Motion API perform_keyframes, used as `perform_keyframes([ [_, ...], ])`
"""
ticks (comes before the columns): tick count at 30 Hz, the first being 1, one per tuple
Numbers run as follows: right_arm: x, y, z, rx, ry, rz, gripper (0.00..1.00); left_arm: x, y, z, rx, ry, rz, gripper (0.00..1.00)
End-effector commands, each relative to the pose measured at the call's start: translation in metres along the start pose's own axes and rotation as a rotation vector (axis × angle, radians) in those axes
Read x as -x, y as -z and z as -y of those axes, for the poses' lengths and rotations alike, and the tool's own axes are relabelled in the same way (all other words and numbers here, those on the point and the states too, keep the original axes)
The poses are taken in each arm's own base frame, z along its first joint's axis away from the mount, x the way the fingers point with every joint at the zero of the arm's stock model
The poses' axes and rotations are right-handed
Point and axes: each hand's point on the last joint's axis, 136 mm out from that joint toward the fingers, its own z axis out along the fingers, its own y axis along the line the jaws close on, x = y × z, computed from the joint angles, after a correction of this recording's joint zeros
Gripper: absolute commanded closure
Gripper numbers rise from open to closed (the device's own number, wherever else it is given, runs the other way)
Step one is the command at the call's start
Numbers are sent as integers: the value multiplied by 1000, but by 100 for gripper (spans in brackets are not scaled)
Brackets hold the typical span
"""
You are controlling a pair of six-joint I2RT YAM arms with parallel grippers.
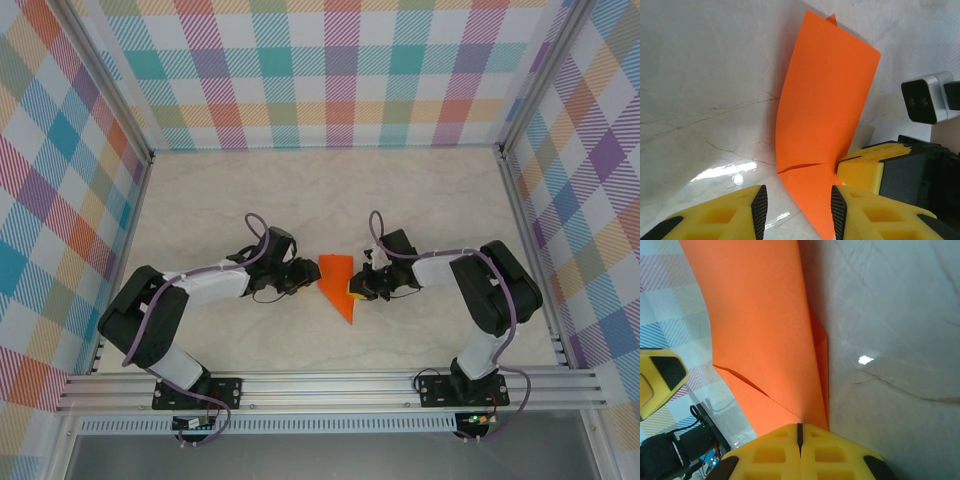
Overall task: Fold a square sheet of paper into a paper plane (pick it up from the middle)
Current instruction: Fold the wing for the fifth time at the center of the table.
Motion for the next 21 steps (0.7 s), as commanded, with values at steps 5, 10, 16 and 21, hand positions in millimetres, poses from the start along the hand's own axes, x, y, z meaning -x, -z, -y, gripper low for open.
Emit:
perform_keyframes([
  [5, -5, -1, 21, -15, -41, -5, 95, -3, -17, 11, -16, 15, -29, 58],
  [10, -7, 0, 26, -16, -52, 0, 95, -5, -25, 12, -27, 28, -35, 58],
  [16, -7, -1, 32, -22, -70, 6, 94, -6, -34, 20, -59, 27, -54, 62],
  [21, -5, 0, 32, -20, -75, 11, 94, -8, -37, 29, -88, 15, -71, 70],
])
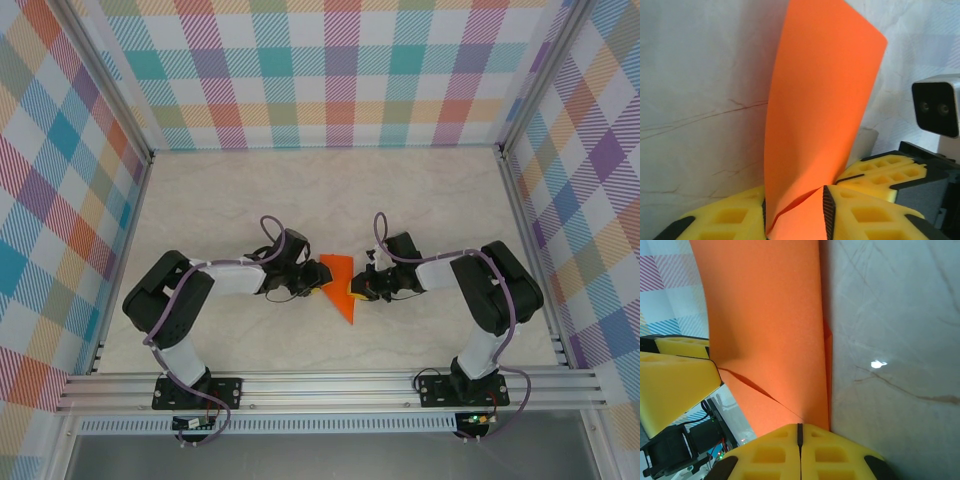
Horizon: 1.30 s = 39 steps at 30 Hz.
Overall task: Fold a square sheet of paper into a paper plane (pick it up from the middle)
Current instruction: Fold the wing for the fifth time at the center of the table.
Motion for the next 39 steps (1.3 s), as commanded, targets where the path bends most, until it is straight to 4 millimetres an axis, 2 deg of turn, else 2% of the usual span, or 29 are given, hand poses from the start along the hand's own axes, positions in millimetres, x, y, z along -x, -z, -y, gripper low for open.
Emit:
perform_keyframes([
  [1, -6, 0, 31, -81, -90, 4, 94, -1, -2, 19, -56, -28, -12, 72],
  [6, -2, 3, 24, -69, -74, 18, 91, 0, 1, 22, -55, -39, -6, 84],
  [10, 3, 9, 11, -49, -40, 36, 81, 2, 2, 24, -58, -41, 1, 94],
  [12, 6, 13, 2, -35, -18, 42, 80, 4, 3, 24, -50, -31, 14, 99],
  [14, 8, 20, -11, -14, 20, 60, 79, 6, 5, 26, -51, -19, 27, 100],
  [17, 9, 40, -28, -31, 95, 126, 74, 9, 10, 28, -49, -10, 45, 100],
  [20, 10, 67, -33, -105, 169, 244, 71, 9, 11, 32, -63, -6, 44, 100],
  [22, 6, 84, -36, -135, 241, 319, 65, 9, 10, 34, -70, -2, 38, 100],
  [24, 2, 92, -34, -188, 329, 375, 58, 9, 9, 34, -69, 1, 35, 100],
  [26, -5, 87, -32, -192, 403, 359, 52, 9, 8, 33, -66, 3, 35, 100],
  [30, -27, 64, -36, -271, 611, 308, 48, 8, 4, 34, -70, 8, 22, 100],
  [33, -38, 46, -40, -365, 811, 317, 53, 9, 4, 34, -67, 9, 25, 100],
  [39, -41, 31, -43, -486, 1018, 394, 53, 9, 4, 34, -62, 7, 21, 100],
])
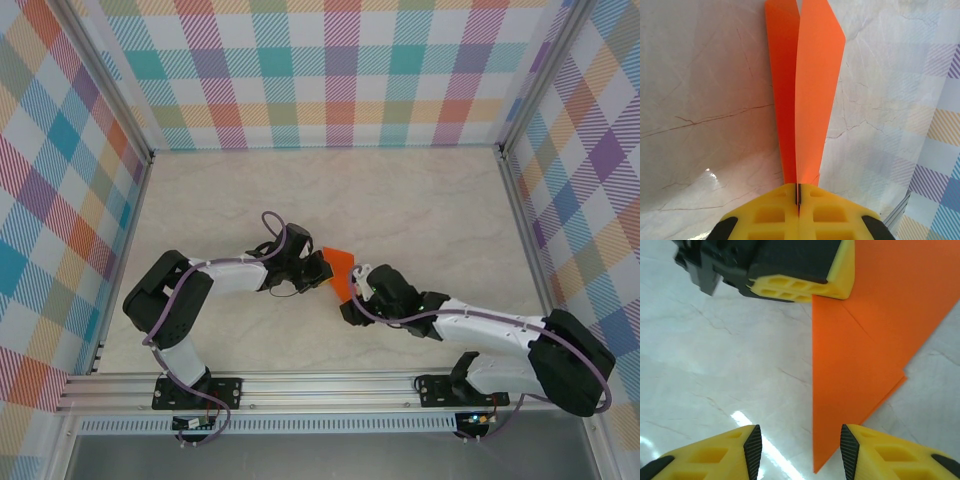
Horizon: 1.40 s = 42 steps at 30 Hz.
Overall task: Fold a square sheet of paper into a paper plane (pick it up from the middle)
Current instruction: Fold the wing for the fifth time at the center of the table.
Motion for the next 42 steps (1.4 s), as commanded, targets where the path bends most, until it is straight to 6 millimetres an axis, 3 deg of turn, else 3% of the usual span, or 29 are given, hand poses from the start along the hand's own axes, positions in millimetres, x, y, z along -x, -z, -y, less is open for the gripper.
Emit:
perform_keyframes([
  [1, 10, -6, 14, -150, 158, 70, 53, 0, 0, 12, -17, -10, -4, 99],
  [9, 13, -24, 4, -194, 261, 74, 55, -1, -1, 11, -15, -7, -10, 99],
  [22, 23, -52, 8, -267, 323, 51, 60, -2, -2, 10, -13, -9, -13, 98],
  [32, 18, -56, 18, -318, 299, 37, 67, -1, -2, 10, -10, -8, -11, 97],
  [42, 14, -55, 25, -351, 272, 44, 79, -2, -1, 10, -8, -9, -11, 96],
])
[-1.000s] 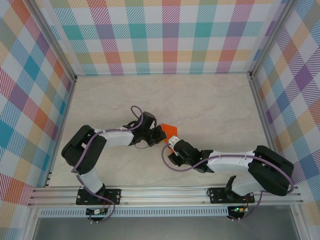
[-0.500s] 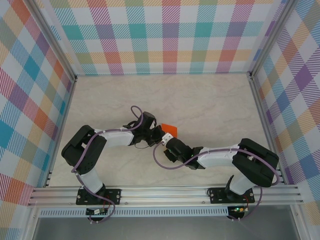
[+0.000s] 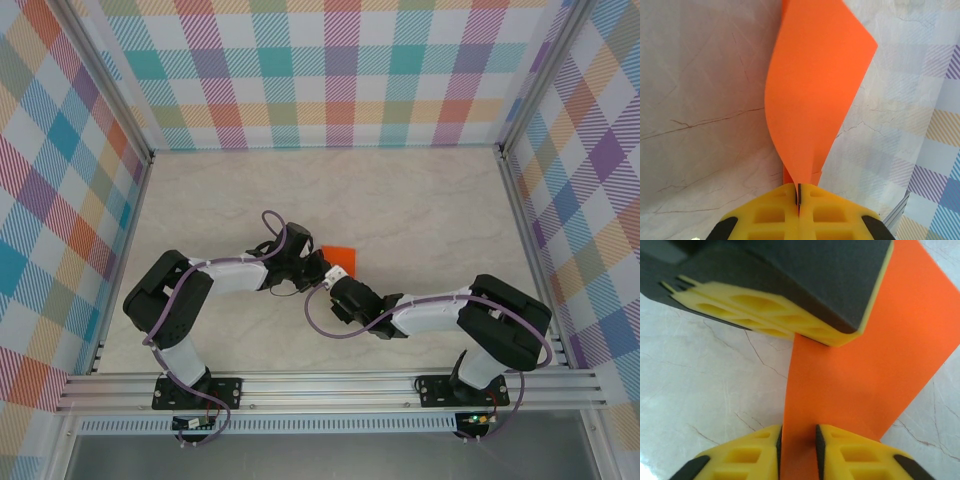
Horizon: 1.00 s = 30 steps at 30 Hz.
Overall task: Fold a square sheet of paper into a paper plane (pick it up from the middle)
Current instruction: Fold the wing for the fifth time at the center of the table.
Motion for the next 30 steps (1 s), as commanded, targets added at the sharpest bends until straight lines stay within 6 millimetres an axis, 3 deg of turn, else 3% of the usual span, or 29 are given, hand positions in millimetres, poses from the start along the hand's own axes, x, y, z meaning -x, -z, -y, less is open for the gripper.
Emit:
perform_keyframes([
  [1, 3, 1, 3, -27, -28, 20, 81, -2, -1, 8, -6, -5, -12, 96],
  [6, 0, 1, 4, -30, -36, 16, 90, -2, 0, 8, -1, -5, -8, 94],
  [12, -1, 3, 2, -8, -82, 19, 98, 3, 10, 8, 29, -13, 26, 81],
  [20, 3, 7, -2, 133, -223, 27, 100, 18, 44, 1, 135, -31, 153, 52],
  [26, 6, 12, 1, 243, -368, 42, 100, 23, 63, 1, 146, -42, 222, 45],
  [30, 9, 18, 10, 338, -512, 71, 100, 21, 63, 8, 111, -63, 211, 44],
])
